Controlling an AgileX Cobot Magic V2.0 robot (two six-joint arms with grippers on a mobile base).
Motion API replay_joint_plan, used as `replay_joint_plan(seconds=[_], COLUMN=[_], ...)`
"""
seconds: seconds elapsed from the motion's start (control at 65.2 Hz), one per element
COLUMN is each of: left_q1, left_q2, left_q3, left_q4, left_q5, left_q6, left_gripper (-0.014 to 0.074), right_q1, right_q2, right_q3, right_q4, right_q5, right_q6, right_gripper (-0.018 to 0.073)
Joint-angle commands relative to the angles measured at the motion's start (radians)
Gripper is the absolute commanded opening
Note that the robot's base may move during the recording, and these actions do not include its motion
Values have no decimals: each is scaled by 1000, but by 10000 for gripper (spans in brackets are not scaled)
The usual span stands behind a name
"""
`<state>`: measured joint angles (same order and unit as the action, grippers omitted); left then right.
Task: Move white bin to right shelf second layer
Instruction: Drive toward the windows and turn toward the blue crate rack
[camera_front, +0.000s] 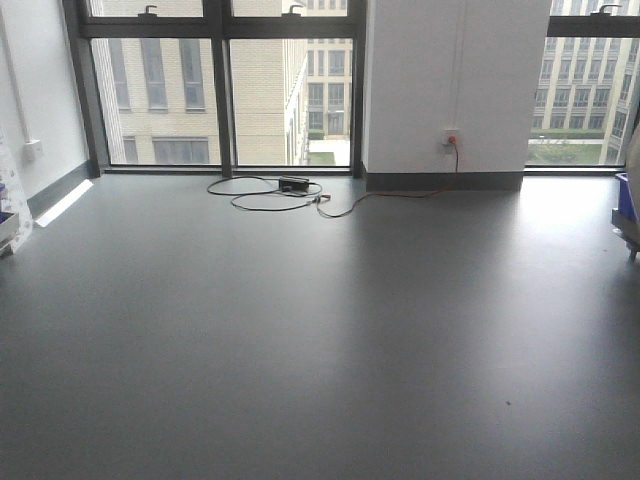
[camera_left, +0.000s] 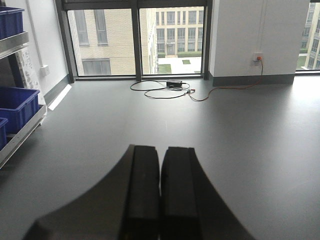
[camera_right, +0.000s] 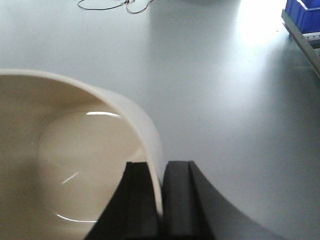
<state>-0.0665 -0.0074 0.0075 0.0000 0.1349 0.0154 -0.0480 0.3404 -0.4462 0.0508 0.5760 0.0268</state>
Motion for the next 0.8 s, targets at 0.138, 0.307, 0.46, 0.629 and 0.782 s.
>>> replay_joint_plan(seconds=[0.138, 0.307, 0.46, 0.629, 0.782], left_q1=[-1, -1, -1, -1, -1], left_q2=[-16, -16, -16, -16, -16], left_q3=[37, 37, 37, 37, 37], left_q4=[0, 0, 0, 0, 0], left_q5=[-87, -87, -87, -87, -87], left_q6=[-3, -3, -3, -3, -3], left_gripper=[85, 85, 85, 85, 85], right_q1=[-2, -2, -2, -2, -2], right_q2=[8, 8, 8, 8, 8], right_q3=[-27, -27, -27, -27, -27], right_q4=[6, 6, 6, 6, 6], right_q5=[-100, -100, -100, -100, -100], right_q6=[2, 2, 2, 2, 2], right_gripper=[46, 46, 46, 46, 46])
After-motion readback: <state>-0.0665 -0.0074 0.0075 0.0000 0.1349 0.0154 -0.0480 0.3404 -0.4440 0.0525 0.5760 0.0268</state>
